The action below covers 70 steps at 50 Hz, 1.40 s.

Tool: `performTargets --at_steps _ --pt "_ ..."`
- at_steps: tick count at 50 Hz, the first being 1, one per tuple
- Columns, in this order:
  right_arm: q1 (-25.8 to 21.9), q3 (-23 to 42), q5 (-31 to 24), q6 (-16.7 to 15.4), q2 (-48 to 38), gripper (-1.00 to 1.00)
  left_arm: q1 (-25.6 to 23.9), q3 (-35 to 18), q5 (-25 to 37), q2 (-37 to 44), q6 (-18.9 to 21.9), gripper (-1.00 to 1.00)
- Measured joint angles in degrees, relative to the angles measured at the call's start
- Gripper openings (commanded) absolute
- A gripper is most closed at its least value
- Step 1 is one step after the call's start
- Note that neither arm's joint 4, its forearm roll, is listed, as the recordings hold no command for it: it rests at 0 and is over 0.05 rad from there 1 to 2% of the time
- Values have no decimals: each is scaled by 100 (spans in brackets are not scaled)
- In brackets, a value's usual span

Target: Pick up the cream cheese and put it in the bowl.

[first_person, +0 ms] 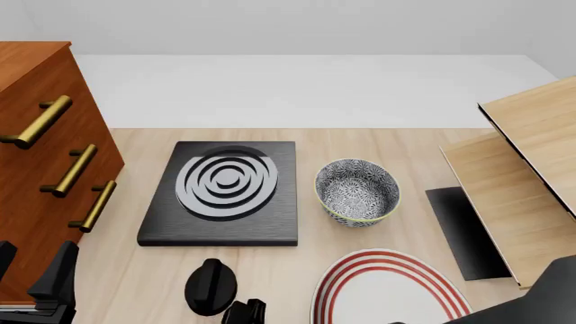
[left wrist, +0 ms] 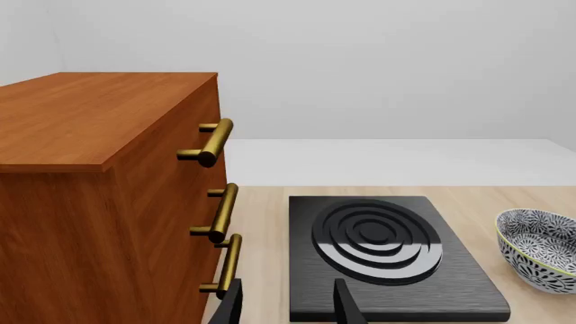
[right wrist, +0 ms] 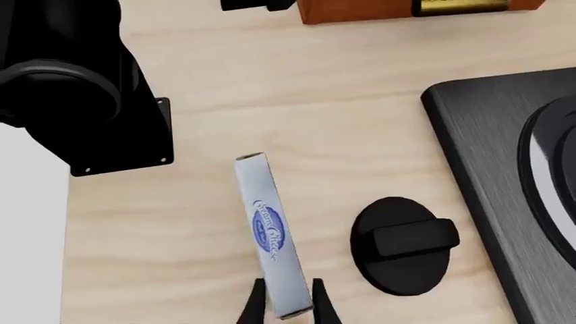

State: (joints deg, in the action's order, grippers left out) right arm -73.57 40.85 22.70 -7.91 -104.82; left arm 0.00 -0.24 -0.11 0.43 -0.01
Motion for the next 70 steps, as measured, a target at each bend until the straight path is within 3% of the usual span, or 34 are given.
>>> performTargets --at_steps 18,48,61,70 --pt "-65 -34 -117 -45 118 -100 0 0 0 0 0 100" --pt "-130 -198 -774 -314 1158 -100 0 0 0 0 0 100" --pt "88 -521 -1135 -327 1953 -100 1 0 0 0 0 100" --pt "355 -653 -1704 -393 2795 -100 0 0 0 0 0 100"
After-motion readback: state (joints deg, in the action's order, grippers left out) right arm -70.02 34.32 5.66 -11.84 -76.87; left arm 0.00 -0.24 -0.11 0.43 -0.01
